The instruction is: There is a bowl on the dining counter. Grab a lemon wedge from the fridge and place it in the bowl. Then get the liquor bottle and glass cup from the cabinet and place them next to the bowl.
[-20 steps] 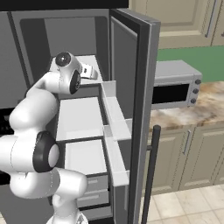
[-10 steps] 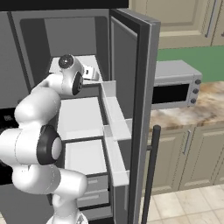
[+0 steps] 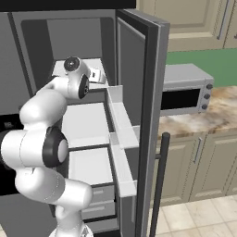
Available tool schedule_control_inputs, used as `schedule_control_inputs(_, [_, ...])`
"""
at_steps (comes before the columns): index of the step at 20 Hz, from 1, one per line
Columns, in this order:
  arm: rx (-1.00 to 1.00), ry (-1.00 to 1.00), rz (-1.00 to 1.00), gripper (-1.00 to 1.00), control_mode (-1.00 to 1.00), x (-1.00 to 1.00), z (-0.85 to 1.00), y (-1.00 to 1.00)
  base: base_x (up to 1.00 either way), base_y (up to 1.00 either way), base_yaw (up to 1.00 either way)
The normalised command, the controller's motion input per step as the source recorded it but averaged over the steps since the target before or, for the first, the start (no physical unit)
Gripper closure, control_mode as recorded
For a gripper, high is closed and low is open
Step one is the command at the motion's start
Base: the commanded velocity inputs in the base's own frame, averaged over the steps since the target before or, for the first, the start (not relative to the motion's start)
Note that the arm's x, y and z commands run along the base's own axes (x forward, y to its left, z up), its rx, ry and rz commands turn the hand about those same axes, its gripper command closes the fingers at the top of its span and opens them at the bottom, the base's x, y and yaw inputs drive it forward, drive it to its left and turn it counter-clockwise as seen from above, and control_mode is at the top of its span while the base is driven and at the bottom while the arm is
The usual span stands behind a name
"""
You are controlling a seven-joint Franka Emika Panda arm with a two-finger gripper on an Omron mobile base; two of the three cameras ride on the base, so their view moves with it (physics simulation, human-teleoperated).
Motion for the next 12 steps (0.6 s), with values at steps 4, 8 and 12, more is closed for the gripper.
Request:
schedule_control_inputs(4, [0.0, 0.0, 0.0, 1.0, -1.0, 0.21, -0.24, 0.0, 0.0, 0.0, 0.0])
schedule_control_inputs(8, [0.0, 0.0, 0.0, 1.0, -1.0, 0.17, -0.33, 0.0, 0.0, 0.0, 0.0])
schedule_control_inputs(12, [0.0, 0.0, 0.01, 1.0, -1.0, 0.13, -0.34, 0.0, 0.0, 0.0, 0.0])
